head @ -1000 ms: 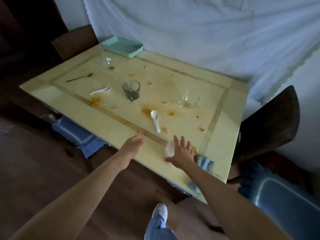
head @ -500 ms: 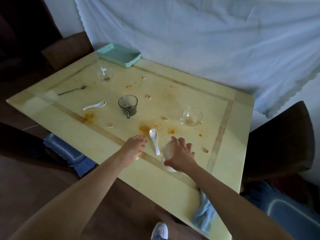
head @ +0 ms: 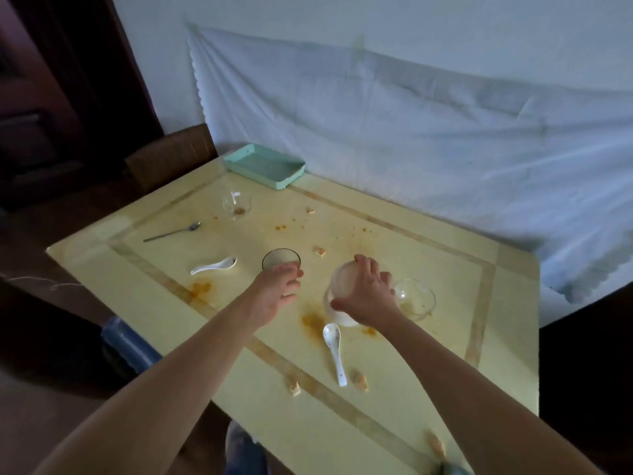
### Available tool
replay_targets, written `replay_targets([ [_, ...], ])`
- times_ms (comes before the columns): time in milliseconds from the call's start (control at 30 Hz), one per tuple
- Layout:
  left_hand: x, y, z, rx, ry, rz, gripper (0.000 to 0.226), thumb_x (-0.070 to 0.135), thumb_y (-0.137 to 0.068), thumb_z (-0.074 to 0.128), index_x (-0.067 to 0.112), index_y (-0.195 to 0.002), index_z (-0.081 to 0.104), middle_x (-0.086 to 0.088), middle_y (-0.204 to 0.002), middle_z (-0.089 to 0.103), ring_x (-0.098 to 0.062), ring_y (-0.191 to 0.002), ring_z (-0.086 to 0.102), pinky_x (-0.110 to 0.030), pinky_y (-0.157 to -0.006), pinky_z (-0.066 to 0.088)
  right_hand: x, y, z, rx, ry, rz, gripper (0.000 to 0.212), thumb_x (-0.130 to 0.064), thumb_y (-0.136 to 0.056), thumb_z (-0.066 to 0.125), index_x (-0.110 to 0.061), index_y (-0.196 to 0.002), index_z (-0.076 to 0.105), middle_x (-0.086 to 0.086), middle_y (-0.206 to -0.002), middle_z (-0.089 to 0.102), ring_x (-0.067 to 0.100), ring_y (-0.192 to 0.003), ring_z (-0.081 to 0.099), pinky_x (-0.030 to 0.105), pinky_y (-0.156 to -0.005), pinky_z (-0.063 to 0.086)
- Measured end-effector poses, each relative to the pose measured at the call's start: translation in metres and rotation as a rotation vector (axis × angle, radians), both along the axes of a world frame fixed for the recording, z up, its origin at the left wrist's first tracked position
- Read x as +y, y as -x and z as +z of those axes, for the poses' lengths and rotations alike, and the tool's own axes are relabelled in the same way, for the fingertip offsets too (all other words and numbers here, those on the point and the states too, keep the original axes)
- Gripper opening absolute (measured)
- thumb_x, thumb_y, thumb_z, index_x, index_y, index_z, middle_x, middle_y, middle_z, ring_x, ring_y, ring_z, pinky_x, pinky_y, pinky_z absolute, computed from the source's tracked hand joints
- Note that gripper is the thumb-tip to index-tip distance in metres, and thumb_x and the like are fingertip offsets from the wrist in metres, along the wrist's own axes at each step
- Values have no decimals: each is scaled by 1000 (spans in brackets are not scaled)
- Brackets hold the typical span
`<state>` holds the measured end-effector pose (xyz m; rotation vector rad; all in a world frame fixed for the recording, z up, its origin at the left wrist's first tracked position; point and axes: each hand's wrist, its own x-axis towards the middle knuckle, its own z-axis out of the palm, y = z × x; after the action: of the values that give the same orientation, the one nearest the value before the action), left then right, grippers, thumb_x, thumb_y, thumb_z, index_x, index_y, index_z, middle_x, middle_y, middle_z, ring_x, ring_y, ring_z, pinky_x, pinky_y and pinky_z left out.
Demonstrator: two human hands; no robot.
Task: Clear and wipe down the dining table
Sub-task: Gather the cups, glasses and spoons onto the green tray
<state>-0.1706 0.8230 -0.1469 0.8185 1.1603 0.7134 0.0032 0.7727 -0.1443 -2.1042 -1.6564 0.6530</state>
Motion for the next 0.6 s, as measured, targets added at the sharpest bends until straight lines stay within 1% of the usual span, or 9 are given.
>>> replay_targets([
  [33, 14, 1, 3, -18, -6, -7, 12, 18, -90, 51, 19, -101, 55, -2, -99, 54, -18, -90, 50, -29, -74, 39, 11, 1, 2, -10, -1, -6, 92, -36, -66, 74, -22, -138, 20, 0, -141, 28, 33, -123, 31, 43, -97, 35],
  [67, 29, 3, 4, -28, -19, -17, 11, 19, -88, 52, 20, -99, 54, -2, -96, 53, -18, -88, 50, -30, -74, 39, 23, 1, 3, -19, -3, -14, 91, -37, -66, 74, -22, -138, 20, 0, -141, 28, 33, -123, 30, 44, -98, 34],
  [100, 42, 4, 6, -30, -25, -20, 15, 19, -91, 50, 19, -106, 54, -2, -99, 54, -19, -89, 51, -32, -78, 41, 35, 2, 4, -30, -4, -22, 91, -37, -66, 74, -21, -138, 20, 1, -142, 28, 33, -124, 30, 44, -98, 34],
  [167, 79, 10, 7, -24, -45, -24, 30, 18, -97, 45, 12, -126, 48, -6, -116, 55, -25, -107, 53, -36, -93, 40, 68, 5, 5, -57, -12, -44, 91, -38, -66, 74, -21, -139, 21, 2, -142, 27, 34, -124, 31, 46, -99, 35],
  [233, 120, 14, 6, -28, -50, -45, 39, 18, -98, 43, 7, -136, 42, -9, -127, 52, -30, -123, 47, -41, -104, 35, 105, 8, 6, -76, -24, -59, 92, -39, -67, 75, -21, -139, 21, 3, -142, 27, 34, -124, 31, 47, -99, 34],
  [267, 137, 15, 5, -33, -45, -51, 40, 18, -98, 42, 6, -137, 41, -9, -127, 51, -30, -125, 46, -42, -106, 33, 121, 9, 7, -85, -24, -66, 92, -39, -67, 75, -21, -139, 20, 4, -142, 27, 34, -124, 31, 48, -99, 34],
  [400, 225, 27, -2, -47, -15, -79, 41, 15, -97, 41, 7, -137, 41, -7, -122, 53, -26, -120, 49, -40, -108, 34, 211, 22, 1, -106, -22, -114, 93, -39, -67, 76, -22, -139, 21, 5, -142, 26, 35, -125, 29, 50, -102, 33],
  [533, 313, 42, -20, -20, 24, -109, 40, 12, -98, 40, 8, -137, 41, -12, -131, 52, -28, -126, 48, -39, -107, 35, 304, 38, -14, -105, 1, -145, 92, -39, -67, 76, -22, -139, 21, 5, -141, 26, 35, -125, 29, 50, -102, 34],
  [600, 354, 46, -32, 3, 56, -92, 38, 15, -98, 42, 9, -135, 44, -10, -125, 57, -27, -121, 52, -38, -105, 37, 348, 44, -24, -95, 10, -173, 93, -38, -66, 76, -22, -140, 21, 5, -141, 26, 35, -125, 30, 50, -102, 34],
])
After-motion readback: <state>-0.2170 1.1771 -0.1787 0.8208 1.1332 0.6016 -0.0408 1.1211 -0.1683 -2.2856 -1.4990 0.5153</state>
